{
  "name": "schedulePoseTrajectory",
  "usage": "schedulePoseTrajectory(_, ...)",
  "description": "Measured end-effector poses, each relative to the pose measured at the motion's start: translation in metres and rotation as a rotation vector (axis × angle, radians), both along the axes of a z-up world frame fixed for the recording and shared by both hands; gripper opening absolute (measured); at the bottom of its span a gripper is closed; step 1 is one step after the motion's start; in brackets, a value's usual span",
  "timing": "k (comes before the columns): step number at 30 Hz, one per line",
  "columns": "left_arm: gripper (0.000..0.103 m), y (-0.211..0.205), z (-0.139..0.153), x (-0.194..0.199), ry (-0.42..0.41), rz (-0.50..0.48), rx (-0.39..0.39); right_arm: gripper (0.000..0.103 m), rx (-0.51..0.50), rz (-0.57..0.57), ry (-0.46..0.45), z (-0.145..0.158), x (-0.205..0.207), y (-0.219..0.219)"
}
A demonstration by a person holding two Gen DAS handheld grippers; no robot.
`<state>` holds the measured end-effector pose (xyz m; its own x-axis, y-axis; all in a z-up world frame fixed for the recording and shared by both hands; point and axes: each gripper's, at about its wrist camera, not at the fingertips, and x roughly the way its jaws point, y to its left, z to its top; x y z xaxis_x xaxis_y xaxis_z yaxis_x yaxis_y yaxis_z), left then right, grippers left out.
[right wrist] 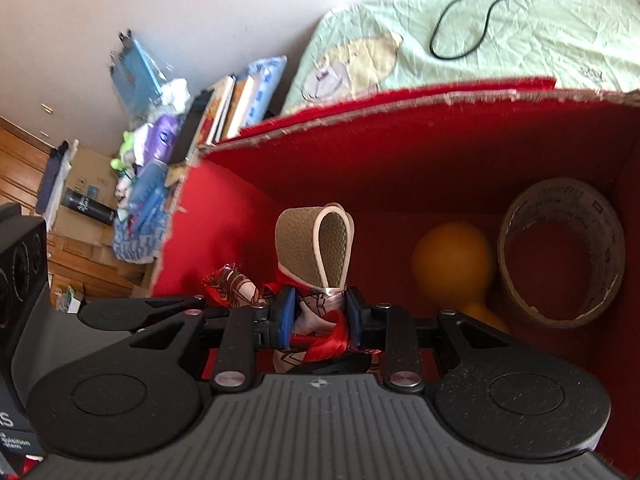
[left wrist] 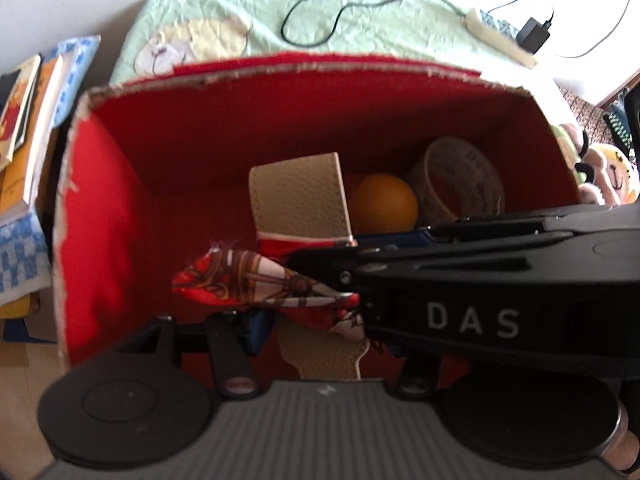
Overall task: Organize objects
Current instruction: 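Lower the slipper into the red box beside the gourd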
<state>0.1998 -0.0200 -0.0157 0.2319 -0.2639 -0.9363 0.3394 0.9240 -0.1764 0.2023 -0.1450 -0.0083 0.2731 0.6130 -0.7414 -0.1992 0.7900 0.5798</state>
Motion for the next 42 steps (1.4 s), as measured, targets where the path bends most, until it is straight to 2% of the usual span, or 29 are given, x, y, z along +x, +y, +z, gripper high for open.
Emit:
schedulePoseTrajectory(7, 0.054, -0.008, -0.015, 0.008, 0.095, 0.002, 0.013, 0.027, -0.082, 0.015, 0.046, -0.012, 0.006, 0.001)
schedulePoseTrajectory(10, 0.054, -0.009, -0.017, 0.011, 0.109, 0.009, 0.007, 0.020, -0.058, -0.003, 0.071, -0.017, 0.008, -0.004)
schedulePoseTrajectory(17, 0.055, -0.007, -0.022, 0.013, 0.117, 0.013, 0.015, 0.021, -0.042, -0.038, 0.085, -0.020, 0.006, -0.010)
schedulePoseTrajectory(21, 0.057, -0.003, -0.023, 0.013, 0.114, 0.010, 0.002, 0.022, -0.029, -0.063, 0.083, -0.020, 0.005, -0.015)
schedulePoseTrajectory(30, 0.061, 0.003, -0.020, 0.009, 0.092, 0.020, -0.023, 0.022, -0.057, -0.121, 0.005, -0.012, 0.001, -0.019)
schedulePoseTrajectory(35, 0.061, -0.008, -0.020, 0.005, 0.039, -0.007, 0.038, 0.022, -0.091, -0.129, -0.005, -0.011, 0.004, -0.019)
schedulePoseTrajectory(42, 0.062, -0.004, -0.018, 0.006, 0.036, 0.000, 0.028, 0.021, -0.111, -0.137, -0.017, -0.011, 0.004, -0.017)
